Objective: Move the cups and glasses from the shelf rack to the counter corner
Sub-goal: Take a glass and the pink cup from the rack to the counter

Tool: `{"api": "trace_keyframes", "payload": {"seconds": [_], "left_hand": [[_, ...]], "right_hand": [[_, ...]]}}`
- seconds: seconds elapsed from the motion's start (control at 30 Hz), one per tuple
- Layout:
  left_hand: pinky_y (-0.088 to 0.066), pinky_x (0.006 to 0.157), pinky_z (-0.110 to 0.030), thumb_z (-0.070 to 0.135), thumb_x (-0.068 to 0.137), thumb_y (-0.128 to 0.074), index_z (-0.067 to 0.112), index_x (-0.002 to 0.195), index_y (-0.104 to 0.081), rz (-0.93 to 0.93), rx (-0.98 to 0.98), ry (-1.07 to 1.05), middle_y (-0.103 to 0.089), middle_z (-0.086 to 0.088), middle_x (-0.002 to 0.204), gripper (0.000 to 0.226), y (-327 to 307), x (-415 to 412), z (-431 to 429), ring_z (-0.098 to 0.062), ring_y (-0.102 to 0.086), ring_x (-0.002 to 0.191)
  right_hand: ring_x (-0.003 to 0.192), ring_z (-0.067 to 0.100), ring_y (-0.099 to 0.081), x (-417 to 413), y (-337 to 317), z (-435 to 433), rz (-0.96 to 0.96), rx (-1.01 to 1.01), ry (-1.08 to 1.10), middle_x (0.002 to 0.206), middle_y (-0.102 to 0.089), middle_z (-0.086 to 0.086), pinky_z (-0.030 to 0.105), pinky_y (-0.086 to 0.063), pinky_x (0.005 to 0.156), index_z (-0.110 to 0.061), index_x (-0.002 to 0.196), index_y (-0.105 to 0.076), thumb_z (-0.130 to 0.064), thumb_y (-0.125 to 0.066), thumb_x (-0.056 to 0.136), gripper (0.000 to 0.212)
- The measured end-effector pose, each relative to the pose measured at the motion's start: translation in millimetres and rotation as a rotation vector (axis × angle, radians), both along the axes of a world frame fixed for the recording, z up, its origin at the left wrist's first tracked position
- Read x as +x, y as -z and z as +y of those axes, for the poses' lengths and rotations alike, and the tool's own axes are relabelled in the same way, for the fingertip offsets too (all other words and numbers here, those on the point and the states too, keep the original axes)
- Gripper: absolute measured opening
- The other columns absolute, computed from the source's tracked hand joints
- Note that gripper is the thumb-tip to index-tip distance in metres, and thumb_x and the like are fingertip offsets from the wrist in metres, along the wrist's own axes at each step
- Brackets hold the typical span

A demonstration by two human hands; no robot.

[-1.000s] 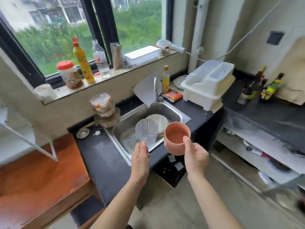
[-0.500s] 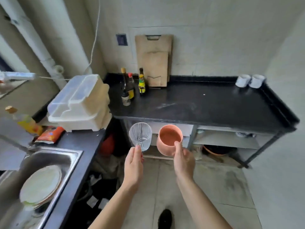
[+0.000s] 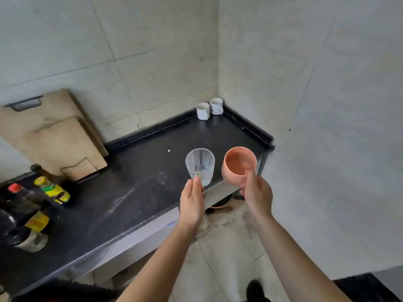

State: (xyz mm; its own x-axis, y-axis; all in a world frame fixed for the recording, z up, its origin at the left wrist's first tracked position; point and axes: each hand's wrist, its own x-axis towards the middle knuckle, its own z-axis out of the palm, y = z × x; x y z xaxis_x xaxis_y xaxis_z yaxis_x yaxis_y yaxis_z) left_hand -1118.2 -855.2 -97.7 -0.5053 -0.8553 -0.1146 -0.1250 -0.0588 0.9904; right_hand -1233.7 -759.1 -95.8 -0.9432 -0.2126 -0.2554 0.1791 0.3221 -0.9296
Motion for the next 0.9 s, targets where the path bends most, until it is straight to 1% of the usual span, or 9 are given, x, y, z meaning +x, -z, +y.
{"api": "trace_keyframes", "payload": {"seconds": [0.1,0.17,0.23,0.33,0.4,0.5,0.63,0.77,0.9], "left_hand": [[-0.041,0.061,-0.017,0.035,0.105,-0.042,0.013,0.075,-0.046,-0.015,0.019,0.055,-0.046,0.001,0.071,0.037,7,-55,-22,-0.007,-0.043,0.062],[-0.041,0.057,-0.012,0.034,0.106,-0.041,0.013,0.075,-0.047,-0.036,0.023,0.071,-0.048,0.002,0.073,0.037,14,-90,-38,-0.001,-0.044,0.057],[-0.041,0.054,-0.009,0.033,0.106,-0.04,0.012,0.078,-0.049,-0.069,0.031,0.073,-0.049,0.001,0.074,0.037,23,-128,-58,0.002,-0.044,0.053],[-0.041,0.051,-0.008,0.035,0.106,-0.039,0.01,0.08,-0.051,-0.136,0.018,0.027,-0.05,-0.001,0.076,0.037,37,-189,-96,-0.001,-0.046,0.058],[-0.042,0.053,-0.008,0.036,0.106,-0.038,0.01,0.081,-0.052,-0.183,0.024,-0.02,-0.052,-0.001,0.078,0.039,45,-231,-122,-0.008,-0.047,0.066],[-0.045,0.057,-0.01,0.038,0.106,-0.036,0.007,0.09,-0.058,-0.263,0.058,-0.076,-0.057,0.0,0.083,0.042,53,-285,-158,-0.01,-0.05,0.07],[-0.043,0.069,-0.022,0.04,0.106,-0.037,0.008,0.1,-0.062,-0.289,0.116,-0.122,-0.063,-0.004,0.099,0.04,64,-340,-199,-0.011,-0.058,0.076],[-0.043,0.071,-0.018,0.039,0.105,-0.04,0.016,0.089,-0.06,-0.314,0.182,-0.153,-0.063,-0.007,0.103,0.034,84,-377,-234,-0.01,-0.061,0.077],[-0.044,0.071,-0.018,0.038,0.104,-0.042,0.016,0.09,-0.059,-0.347,0.271,-0.169,-0.063,-0.004,0.095,0.031,115,-406,-272,-0.012,-0.063,0.082]], "right_hand": [[0.077,0.028,-0.071,-53,14,-18,-0.026,-0.009,0.058,0.075,-0.071,0.007,0.053,-0.058,0.084,-0.018,0.072,-0.062,-0.068,-0.039,0.089,0.057],[0.067,0.021,-0.071,-88,26,-37,-0.065,-0.033,0.087,0.071,-0.07,0.003,0.048,-0.062,0.077,-0.024,0.073,-0.061,-0.064,-0.04,0.092,0.049],[0.063,0.014,-0.071,-125,40,-62,-0.12,-0.048,0.096,0.078,-0.071,-0.002,0.04,-0.063,0.069,-0.03,0.077,-0.058,-0.059,-0.042,0.092,0.037],[0.069,0.012,-0.073,-189,60,-104,-0.182,-0.055,0.06,0.084,-0.069,-0.008,0.03,-0.057,0.058,-0.035,0.081,-0.055,-0.055,-0.042,0.093,0.027],[0.071,0.012,-0.072,-234,68,-133,-0.206,-0.035,0.017,0.085,-0.069,-0.007,0.029,-0.056,0.058,-0.032,0.086,-0.058,-0.054,-0.041,0.093,0.028],[0.072,0.012,-0.073,-292,78,-170,-0.227,0.016,-0.062,0.088,-0.07,-0.005,0.031,-0.061,0.062,-0.03,0.096,-0.059,-0.051,-0.04,0.096,0.029],[0.065,0.012,-0.074,-356,87,-219,-0.237,0.057,-0.152,0.09,-0.072,-0.004,0.031,-0.06,0.058,-0.027,0.101,-0.061,-0.048,-0.04,0.097,0.029],[0.058,0.012,-0.072,-398,101,-261,-0.231,0.156,-0.216,0.087,-0.069,-0.006,0.029,-0.048,0.056,-0.026,0.092,-0.062,-0.048,-0.039,0.099,0.033],[0.075,0.017,-0.067,-426,128,-291,-0.207,0.284,-0.27,0.085,-0.066,0.0,0.03,-0.044,0.065,-0.019,0.084,-0.062,-0.051,-0.035,0.101,0.045]]}}
